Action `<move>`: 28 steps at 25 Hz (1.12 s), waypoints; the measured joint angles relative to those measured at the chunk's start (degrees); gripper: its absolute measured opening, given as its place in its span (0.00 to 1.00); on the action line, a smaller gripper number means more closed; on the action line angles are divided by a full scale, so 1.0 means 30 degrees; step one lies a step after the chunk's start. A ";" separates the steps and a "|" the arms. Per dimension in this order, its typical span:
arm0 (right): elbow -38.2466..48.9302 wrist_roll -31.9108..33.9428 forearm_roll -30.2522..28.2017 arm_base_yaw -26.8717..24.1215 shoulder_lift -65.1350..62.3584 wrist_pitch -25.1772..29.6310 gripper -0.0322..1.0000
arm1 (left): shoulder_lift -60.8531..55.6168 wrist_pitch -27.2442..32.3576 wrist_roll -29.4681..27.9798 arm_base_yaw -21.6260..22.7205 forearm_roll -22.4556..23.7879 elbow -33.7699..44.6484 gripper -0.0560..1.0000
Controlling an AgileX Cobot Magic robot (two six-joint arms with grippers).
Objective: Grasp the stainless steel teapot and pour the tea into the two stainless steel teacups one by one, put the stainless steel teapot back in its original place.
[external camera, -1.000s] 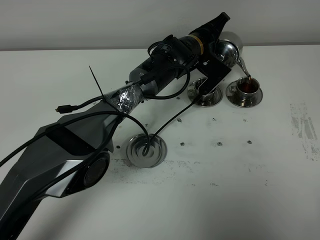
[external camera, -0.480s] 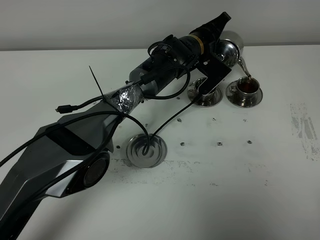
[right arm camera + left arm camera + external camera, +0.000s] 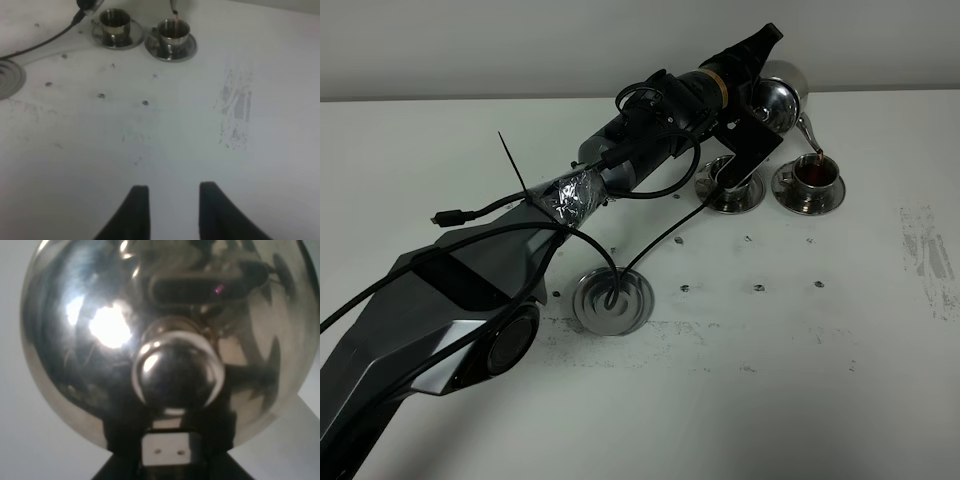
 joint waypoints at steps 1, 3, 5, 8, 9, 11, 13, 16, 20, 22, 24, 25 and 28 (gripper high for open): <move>0.0000 0.0000 0.0000 0.0000 0.0000 0.0000 0.25 | 0.0000 0.0000 0.0000 0.0000 0.0000 0.0000 0.22; 0.0000 0.0000 0.0000 0.0000 0.0000 0.0000 0.25 | 0.0000 -0.0014 0.0000 0.0000 0.0018 0.0000 0.22; 0.0000 0.0000 0.0000 0.0000 0.0000 0.0000 0.25 | 0.0000 -0.0014 0.0000 0.0000 0.0018 0.0000 0.22; 0.0000 0.0000 0.0000 0.0000 0.0000 0.0000 0.25 | 0.0000 -0.0014 0.0000 0.0000 0.0018 0.0000 0.22; 0.0000 0.0000 0.0000 0.0000 0.0000 0.0000 0.25 | 0.0000 -0.0014 0.0000 0.0000 0.0018 0.0000 0.22; 0.0000 0.0000 0.0000 0.0000 0.0000 0.0000 0.25 | 0.0000 -0.0014 0.0000 0.0000 0.0018 0.0000 0.22; 0.0000 0.0000 0.0000 0.0000 0.0000 0.0000 0.25 | 0.0000 -0.0014 0.0000 0.0000 0.0018 0.0000 0.22; 0.0000 0.0000 0.0000 0.0000 0.0000 0.0000 0.25 | 0.0000 -0.0014 0.0000 -0.0048 0.0018 0.0000 0.22; 0.0000 0.0000 0.0000 0.0000 0.0000 0.0000 0.25 | 0.0000 -0.0014 0.0000 -0.0133 0.0018 0.0000 0.22; 0.0000 0.0000 0.0000 0.0000 0.0000 0.0000 0.25 | 0.0000 -0.0014 0.0000 -0.0171 0.0018 0.0000 0.22; 0.0000 0.0000 0.0000 0.0000 0.0000 0.0000 0.25 | 0.0000 -0.0014 0.0000 -0.0194 0.0018 0.0000 0.22; 0.0000 0.0000 0.0000 0.0000 0.0000 0.0000 0.25 | 0.0000 -0.0014 0.0000 -0.0194 0.0018 0.0000 0.22; 0.0000 0.0000 0.0000 0.0000 0.0000 0.0000 0.25 | 0.0000 -0.0014 0.0000 -0.0194 0.0018 0.0000 0.22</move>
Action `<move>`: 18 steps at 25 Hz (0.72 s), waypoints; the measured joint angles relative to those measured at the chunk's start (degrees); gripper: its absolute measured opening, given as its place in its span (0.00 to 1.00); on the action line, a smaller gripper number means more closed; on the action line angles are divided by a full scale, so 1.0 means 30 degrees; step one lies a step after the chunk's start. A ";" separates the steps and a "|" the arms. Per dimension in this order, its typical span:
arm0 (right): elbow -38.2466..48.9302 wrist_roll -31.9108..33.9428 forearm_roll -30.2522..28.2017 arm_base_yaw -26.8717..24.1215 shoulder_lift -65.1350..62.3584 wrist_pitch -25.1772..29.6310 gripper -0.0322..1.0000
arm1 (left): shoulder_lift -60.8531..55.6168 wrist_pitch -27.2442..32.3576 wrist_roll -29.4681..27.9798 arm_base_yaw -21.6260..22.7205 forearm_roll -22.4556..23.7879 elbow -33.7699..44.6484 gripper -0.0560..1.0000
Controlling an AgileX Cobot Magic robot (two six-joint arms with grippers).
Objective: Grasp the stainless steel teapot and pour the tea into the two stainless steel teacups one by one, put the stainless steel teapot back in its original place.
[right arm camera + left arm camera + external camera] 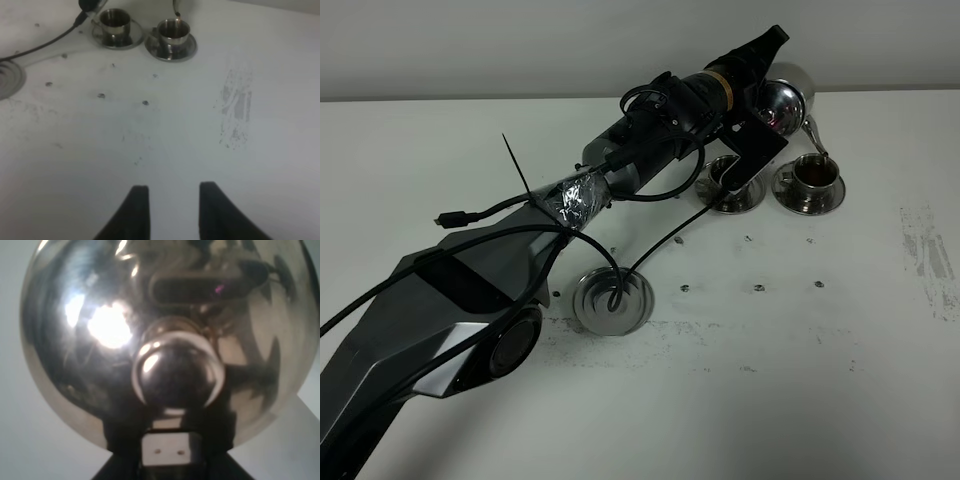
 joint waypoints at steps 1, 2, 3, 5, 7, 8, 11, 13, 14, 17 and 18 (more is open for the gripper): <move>0.0000 0.0000 0.0000 0.0000 0.0000 0.0000 0.25 | 0.0000 0.0000 0.0000 0.0000 0.0000 0.0000 0.22; 0.0000 0.0000 0.0000 0.0000 0.0000 0.0000 0.25 | 0.0000 0.0000 0.0000 0.0000 0.0000 0.0000 0.22; 0.0000 0.0000 0.0000 0.0000 0.0000 0.0000 0.25 | 0.0000 0.0000 0.0000 0.0000 0.0000 0.0000 0.22; 0.0000 0.0000 0.0000 0.0000 0.0000 0.0000 0.25 | 0.0000 0.0000 0.0000 0.0000 0.0000 0.0000 0.22; 0.0000 0.0000 0.0000 0.0000 0.0000 0.0000 0.25 | 0.0000 0.0000 0.0000 0.0000 0.0000 0.0000 0.22; 0.0000 0.0000 0.0000 0.0000 0.0000 0.0000 0.25 | 0.0000 0.0000 0.0000 0.0000 0.0000 0.0000 0.22; 0.0000 0.0000 0.0000 0.0000 0.0000 0.0000 0.25 | 0.0000 0.0000 0.0000 0.0000 0.0000 0.0000 0.22; 0.0000 0.0000 0.0000 0.0000 0.0000 0.0000 0.25 | 0.0000 0.0000 0.0000 0.0000 0.0000 0.0000 0.22; 0.0000 0.0000 0.0000 0.0000 0.0000 0.0000 0.25 | 0.0000 0.0000 0.0000 0.0000 0.0000 0.0000 0.22; 0.0000 0.0000 0.0000 0.0000 0.0000 0.0000 0.25 | 0.0000 0.0000 0.0000 0.0000 0.0000 0.0000 0.22; 0.0000 0.0000 0.0000 0.0000 0.0000 0.0000 0.25 | 0.0000 0.0000 0.0000 0.0000 0.0000 0.0000 0.22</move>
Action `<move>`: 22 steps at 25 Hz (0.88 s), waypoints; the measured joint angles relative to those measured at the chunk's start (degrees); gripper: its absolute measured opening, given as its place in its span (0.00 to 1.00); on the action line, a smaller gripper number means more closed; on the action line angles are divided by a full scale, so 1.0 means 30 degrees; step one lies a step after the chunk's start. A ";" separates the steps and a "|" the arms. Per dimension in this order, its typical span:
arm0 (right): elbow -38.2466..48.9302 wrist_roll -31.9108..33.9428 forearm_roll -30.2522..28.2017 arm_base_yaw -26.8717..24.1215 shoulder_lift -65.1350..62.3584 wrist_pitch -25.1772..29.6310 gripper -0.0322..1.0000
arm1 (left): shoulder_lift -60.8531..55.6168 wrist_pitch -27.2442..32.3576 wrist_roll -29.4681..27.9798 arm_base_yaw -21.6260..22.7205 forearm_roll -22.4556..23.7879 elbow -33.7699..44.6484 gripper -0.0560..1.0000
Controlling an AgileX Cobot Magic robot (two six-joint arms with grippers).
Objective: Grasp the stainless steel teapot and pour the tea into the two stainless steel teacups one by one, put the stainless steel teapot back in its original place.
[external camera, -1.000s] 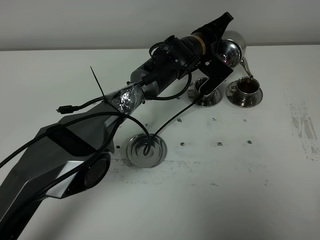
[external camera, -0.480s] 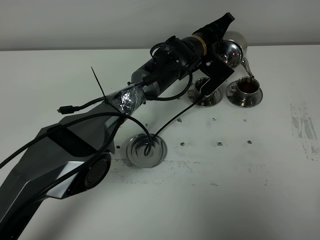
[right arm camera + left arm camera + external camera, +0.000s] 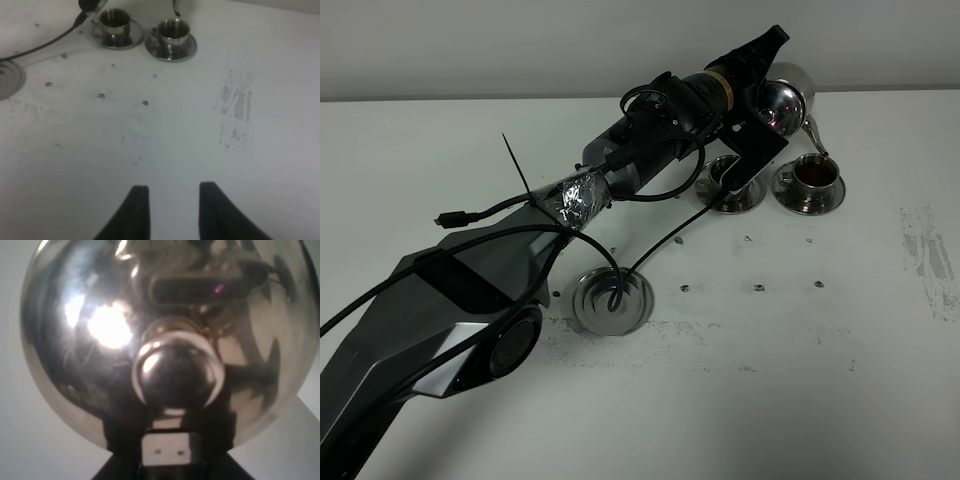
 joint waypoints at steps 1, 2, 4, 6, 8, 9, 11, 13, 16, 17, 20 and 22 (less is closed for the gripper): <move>0.0000 0.0000 0.0000 0.0000 0.0000 0.0000 0.25 | 0.0000 0.0000 0.0000 0.0000 0.0000 0.0000 0.22; 0.0000 0.0000 0.0000 0.0000 0.0000 0.0000 0.25 | 0.0000 0.0000 0.0000 0.0000 0.0000 0.0000 0.22; 0.0000 0.0000 0.0000 0.0000 0.0000 0.0000 0.25 | 0.0000 0.0000 0.0000 0.0000 -0.0018 0.0000 0.22; 0.0000 0.0000 0.0000 0.0000 0.0000 0.0000 0.25 | 0.0000 0.0000 0.0000 0.0000 -0.0018 0.0000 0.22; 0.0000 0.0000 0.0000 0.0000 0.0000 0.0000 0.25 | 0.0000 0.0000 -0.0051 0.0000 -0.0035 0.0000 0.22; 0.0000 0.0000 0.0000 0.0000 0.0000 0.0000 0.25 | 0.0000 0.0000 -0.0161 0.0000 -0.0036 0.0000 0.22; 0.0000 0.0000 0.0000 0.0000 0.0000 0.0000 0.25 | 0.0000 0.0083 -0.0325 0.0000 -0.0036 0.0000 0.22; 0.0000 0.0000 0.0000 0.0000 0.0000 0.0000 0.25 | 0.0000 0.0388 -0.0436 0.0000 -0.0212 0.0000 0.22; 0.0000 0.0000 0.0000 0.0000 0.0000 0.0000 0.25 | -0.0018 0.0929 -0.0885 0.0000 -0.0958 0.0015 0.22; 0.0000 0.0000 0.0000 0.0000 0.0000 0.0000 0.25 | -0.0061 0.1132 -0.1203 0.0000 -0.1158 0.0015 0.22; 0.0000 0.0000 0.0000 0.0000 0.0000 0.0000 0.25 | -0.0327 0.1747 -0.1823 0.0000 -0.1421 0.0022 0.22; 0.0000 0.0000 0.0000 0.0000 0.0000 0.0000 0.25 | -0.0620 0.2087 -0.2603 -0.0004 -0.1442 0.0038 0.22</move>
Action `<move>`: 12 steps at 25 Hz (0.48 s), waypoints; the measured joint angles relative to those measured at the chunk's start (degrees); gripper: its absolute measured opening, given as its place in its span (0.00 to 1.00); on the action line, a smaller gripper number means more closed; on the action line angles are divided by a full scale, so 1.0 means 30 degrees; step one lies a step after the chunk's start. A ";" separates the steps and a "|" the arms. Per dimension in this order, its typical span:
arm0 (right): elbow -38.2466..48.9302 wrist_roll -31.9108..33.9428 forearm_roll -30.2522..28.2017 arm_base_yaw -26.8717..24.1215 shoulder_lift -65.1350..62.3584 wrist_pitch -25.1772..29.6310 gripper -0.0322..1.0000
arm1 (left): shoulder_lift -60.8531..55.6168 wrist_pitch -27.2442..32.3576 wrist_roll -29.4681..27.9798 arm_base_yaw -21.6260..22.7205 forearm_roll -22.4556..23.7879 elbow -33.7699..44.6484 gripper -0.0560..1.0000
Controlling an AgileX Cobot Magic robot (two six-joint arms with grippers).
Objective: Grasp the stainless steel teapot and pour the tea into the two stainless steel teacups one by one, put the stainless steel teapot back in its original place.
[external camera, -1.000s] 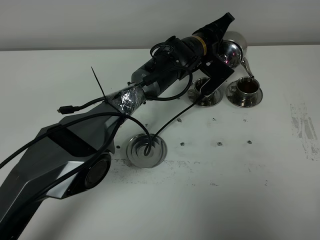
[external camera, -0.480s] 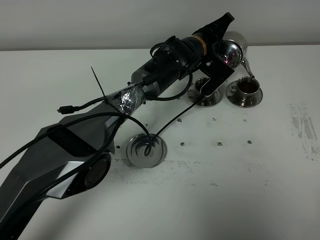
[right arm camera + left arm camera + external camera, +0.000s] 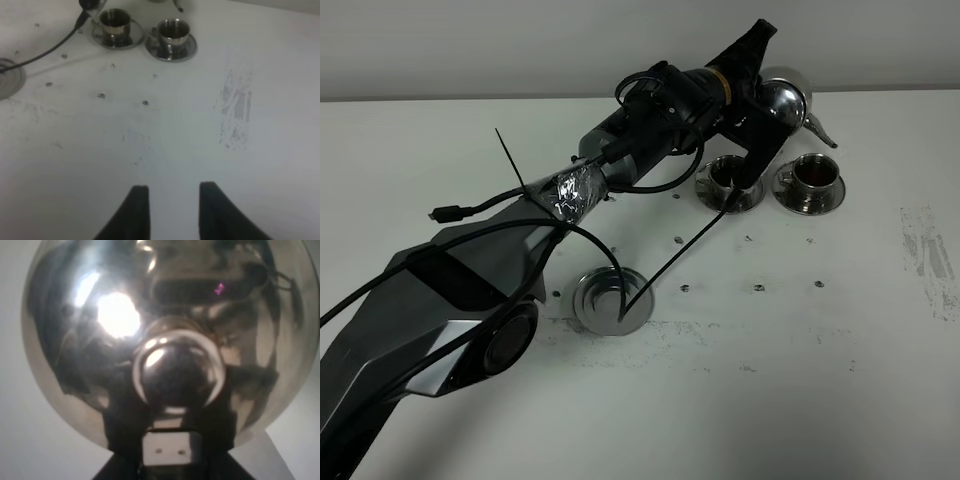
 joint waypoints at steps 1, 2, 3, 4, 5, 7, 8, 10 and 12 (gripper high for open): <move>0.0000 0.0000 0.0000 0.0000 0.0000 0.0000 0.25 | -0.0193 0.0197 -0.0482 0.0000 0.0000 0.0000 0.22; 0.0000 0.0000 0.0000 0.0000 0.0000 0.0000 0.25 | -0.0389 0.0421 -0.1026 0.0000 0.0000 0.0000 0.22; 0.0000 0.0000 0.0000 0.0000 0.0000 0.0000 0.25 | -0.0582 0.0683 -0.1653 0.0000 0.0000 0.0000 0.22; 0.0000 0.0000 0.0000 0.0000 0.0000 0.0000 0.25 | -0.0755 0.0908 -0.2238 0.0000 0.0000 0.0000 0.22; 0.0000 0.0000 0.0000 0.0000 0.0000 0.0000 0.25 | -0.0937 0.1244 -0.3000 0.0000 0.0000 0.0000 0.22; 0.0000 0.0000 0.0000 0.0000 0.0000 0.0000 0.25 | -0.1305 0.1929 -0.4597 0.0000 0.0018 0.0000 0.22; 0.0000 0.0000 0.0000 0.0000 0.0000 0.0000 0.25 | -0.1528 0.2280 -0.5554 0.0000 0.0018 0.0000 0.22; 0.0000 0.0000 0.0000 0.0000 0.0000 0.0000 0.25 | -0.1929 0.3113 -0.7763 0.0000 0.0018 0.0000 0.22; 0.0000 0.0000 0.0000 0.0000 0.0000 0.0000 0.25 | -0.2452 0.4166 -1.0191 0.0000 0.0018 0.0000 0.22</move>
